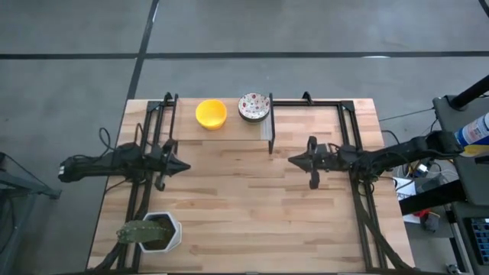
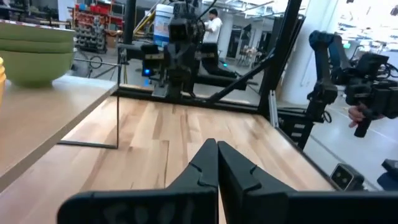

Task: Pick & Place Mini bowls
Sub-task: Return to Home Position

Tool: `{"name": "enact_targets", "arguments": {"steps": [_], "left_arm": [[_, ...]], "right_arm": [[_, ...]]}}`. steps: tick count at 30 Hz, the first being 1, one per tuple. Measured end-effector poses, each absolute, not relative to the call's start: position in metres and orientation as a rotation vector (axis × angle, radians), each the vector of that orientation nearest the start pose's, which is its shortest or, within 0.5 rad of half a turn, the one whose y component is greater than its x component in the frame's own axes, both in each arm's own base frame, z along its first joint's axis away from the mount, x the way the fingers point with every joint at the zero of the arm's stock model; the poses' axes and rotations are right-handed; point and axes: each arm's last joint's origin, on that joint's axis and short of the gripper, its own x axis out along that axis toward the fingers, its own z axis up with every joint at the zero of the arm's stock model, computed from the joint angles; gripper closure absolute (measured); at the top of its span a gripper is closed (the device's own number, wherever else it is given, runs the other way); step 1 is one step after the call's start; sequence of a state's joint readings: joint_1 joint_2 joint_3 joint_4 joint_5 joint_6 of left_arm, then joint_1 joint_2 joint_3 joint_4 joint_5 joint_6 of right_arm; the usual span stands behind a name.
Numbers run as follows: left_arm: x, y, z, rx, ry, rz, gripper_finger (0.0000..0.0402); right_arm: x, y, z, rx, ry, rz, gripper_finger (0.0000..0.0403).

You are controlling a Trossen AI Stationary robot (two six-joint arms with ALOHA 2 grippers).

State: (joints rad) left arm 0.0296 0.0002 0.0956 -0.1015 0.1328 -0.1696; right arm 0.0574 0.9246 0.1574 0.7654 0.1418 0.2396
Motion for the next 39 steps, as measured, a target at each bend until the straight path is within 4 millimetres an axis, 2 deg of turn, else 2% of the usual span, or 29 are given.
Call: {"name": "enact_targets", "arguments": {"steps": [6,13,21,39], "left_arm": [[0.095,-0.001,0.173,-0.168,0.006,-0.102,0.0402],[0.097,-0.001,0.171,-0.124,-0.044,-0.111,0.0401],[0.097,-0.001,0.169,-0.168,-0.026,-0.113,0.0401],[0.098,-0.001,0.169,-0.170,-0.020,-0.113,0.0401]], "right_arm": [[0.164,0.003,0.166,0.257,0.013,-0.185,0.0394],[0.153,0.002,0.144,0.261,0.101,-0.198,0.0394],[0.153,0.004,0.140,0.182,0.149,-0.140,0.0394],[0.152,0.005,0.142,0.185,0.150,-0.132,0.0394]]}}
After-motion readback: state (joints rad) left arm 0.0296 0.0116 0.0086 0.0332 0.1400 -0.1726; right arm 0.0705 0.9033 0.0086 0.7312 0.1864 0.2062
